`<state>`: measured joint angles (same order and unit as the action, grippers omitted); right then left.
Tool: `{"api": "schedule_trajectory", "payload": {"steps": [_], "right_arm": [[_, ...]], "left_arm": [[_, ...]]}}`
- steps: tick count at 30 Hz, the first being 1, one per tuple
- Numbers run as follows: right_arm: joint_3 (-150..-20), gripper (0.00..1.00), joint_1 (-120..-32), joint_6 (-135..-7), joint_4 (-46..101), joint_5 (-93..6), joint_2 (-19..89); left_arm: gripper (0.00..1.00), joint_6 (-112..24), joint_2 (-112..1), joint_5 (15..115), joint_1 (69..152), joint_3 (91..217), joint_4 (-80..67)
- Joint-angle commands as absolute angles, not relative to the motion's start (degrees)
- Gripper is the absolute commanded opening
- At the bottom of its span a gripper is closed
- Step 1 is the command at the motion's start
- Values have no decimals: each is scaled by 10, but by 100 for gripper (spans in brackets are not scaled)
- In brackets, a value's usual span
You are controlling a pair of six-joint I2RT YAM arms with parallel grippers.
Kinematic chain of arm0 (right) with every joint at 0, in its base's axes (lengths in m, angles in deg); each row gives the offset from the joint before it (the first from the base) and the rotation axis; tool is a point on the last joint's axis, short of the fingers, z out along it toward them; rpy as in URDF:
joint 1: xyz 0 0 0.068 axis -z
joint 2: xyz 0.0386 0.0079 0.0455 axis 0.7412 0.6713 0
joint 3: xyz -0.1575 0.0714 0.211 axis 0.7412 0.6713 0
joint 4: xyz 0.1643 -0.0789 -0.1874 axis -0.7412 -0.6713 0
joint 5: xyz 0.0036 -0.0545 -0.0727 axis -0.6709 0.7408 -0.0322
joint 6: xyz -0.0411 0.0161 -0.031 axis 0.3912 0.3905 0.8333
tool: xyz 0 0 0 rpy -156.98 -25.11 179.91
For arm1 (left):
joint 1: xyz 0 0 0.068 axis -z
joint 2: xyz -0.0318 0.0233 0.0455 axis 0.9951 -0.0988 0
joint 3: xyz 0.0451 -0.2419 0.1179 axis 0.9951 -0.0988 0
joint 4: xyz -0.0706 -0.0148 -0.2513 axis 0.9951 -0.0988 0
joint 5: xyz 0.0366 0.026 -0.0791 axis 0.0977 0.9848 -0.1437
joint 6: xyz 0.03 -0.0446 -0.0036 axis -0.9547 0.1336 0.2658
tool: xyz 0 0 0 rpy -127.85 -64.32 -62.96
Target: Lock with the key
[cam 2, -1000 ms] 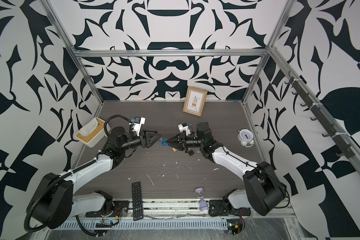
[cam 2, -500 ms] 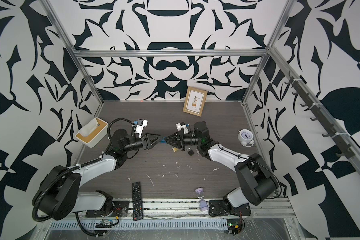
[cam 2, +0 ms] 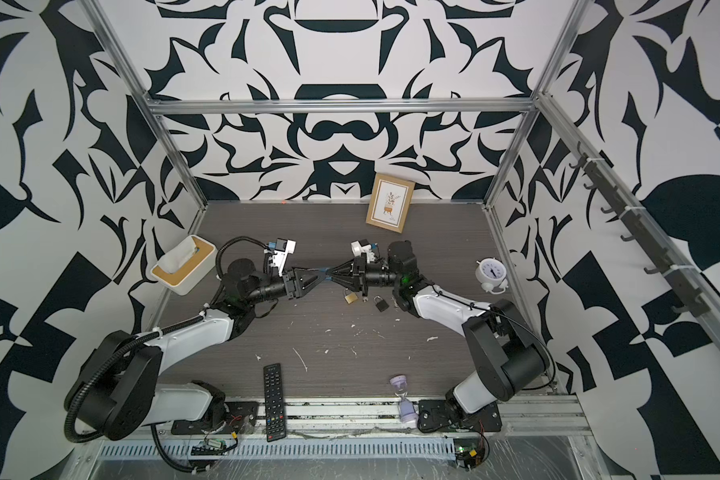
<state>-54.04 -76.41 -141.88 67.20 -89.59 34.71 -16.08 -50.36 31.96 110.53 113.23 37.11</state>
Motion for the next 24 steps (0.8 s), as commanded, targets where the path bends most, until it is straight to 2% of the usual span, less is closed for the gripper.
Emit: {"api": "schedule_trajectory", "payload": {"steps": [1,5,16,24], "right_arm": [[-564,0,-757,-1360,644,-869,330],[-577,0,-757,-1314,580,-873,322],[-559,0,-743,-1266,588,-871,302],[-541,0,-732,-1280,627,-874,290]], "left_arm": [[63,-161,-479,301,1109,1127,394],[62,-163,-470,306,1110,1126,381],[62,-158,-440,306,1109,1127,356],[72,-134,-440,309,1109,1101,378]]}}
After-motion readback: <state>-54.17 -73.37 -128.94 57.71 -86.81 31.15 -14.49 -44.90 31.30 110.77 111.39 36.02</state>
